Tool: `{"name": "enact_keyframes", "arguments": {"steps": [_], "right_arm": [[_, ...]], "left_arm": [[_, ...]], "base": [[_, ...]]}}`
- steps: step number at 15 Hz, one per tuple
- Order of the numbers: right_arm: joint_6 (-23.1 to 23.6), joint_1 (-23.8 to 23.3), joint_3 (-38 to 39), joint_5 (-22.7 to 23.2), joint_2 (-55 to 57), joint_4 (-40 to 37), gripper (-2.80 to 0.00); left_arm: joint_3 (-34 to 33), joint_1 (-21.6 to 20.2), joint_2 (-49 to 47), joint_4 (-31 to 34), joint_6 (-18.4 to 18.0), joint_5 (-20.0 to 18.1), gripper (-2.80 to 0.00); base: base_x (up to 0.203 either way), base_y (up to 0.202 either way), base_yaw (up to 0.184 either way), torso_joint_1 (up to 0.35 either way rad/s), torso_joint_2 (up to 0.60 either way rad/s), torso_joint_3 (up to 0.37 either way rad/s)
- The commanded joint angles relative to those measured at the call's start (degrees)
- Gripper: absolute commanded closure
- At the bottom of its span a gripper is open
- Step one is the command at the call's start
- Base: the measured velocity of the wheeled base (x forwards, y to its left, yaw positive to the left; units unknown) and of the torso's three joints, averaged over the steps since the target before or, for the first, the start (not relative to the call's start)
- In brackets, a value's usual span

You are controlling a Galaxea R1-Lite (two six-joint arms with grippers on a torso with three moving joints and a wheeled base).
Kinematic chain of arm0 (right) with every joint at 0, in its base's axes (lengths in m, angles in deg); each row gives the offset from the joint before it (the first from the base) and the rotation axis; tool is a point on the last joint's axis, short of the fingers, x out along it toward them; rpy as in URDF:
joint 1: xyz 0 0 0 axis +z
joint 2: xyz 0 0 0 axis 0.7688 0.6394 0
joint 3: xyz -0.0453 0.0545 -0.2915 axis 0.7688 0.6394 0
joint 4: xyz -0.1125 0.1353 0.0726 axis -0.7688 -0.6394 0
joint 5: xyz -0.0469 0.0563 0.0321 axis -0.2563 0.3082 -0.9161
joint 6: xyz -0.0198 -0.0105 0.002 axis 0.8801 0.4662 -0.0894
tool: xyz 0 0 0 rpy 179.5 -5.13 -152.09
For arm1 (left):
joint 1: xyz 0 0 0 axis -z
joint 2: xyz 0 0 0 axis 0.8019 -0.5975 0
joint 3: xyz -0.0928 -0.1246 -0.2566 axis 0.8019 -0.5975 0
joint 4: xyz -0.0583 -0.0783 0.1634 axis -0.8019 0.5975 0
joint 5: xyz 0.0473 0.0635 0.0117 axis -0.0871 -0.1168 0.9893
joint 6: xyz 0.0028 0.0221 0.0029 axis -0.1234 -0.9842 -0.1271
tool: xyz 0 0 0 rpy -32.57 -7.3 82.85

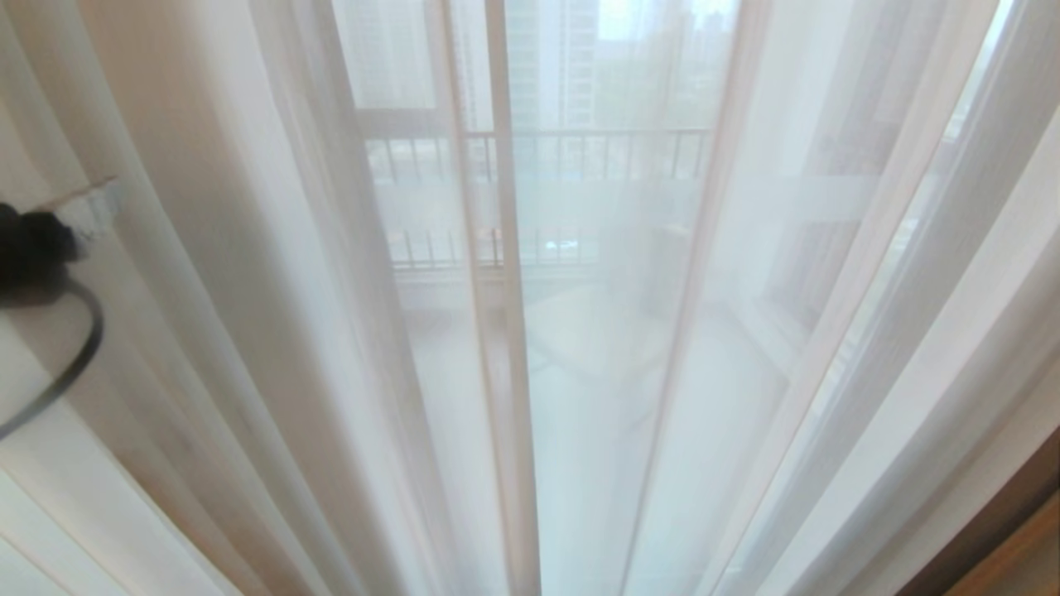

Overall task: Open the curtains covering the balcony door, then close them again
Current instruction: Close the inner curtains on both sides

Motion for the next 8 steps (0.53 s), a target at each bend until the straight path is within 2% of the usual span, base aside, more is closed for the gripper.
{"name": "enact_keyframes", "arguments": {"steps": [1,3,4,8], "right_arm": [[0.04,-0.06,0.00,0.01,-0.02,0.00,0.00],[0.04,0.03,0.00,0.01,-0.02,0.00,0.00],[0.04,-0.01,0.00,0.01,-0.02,0.00,0.00],[0.04,-0.04,0.00,0.01,-0.02,0.00,0.00]], "left_arm": [[-1.33,0.05,4.82,1.52,-0.08,0.02,-2.80],[-1.59,0.09,7.20,4.53,-0.08,-0.32,-2.80],[-2.26,0.10,8.23,5.24,-0.08,-0.44,0.00],[-4.58,0.18,11.58,5.58,-0.08,-0.54,0.00]], "base": [[0.000,0.000,0.000,0.000,0.00,0.000],[0.000,0.000,0.000,0.000,0.00,0.000],[0.000,0.000,0.000,0.000,0.00,0.000],[0.000,0.000,0.000,0.000,0.00,0.000]]}}
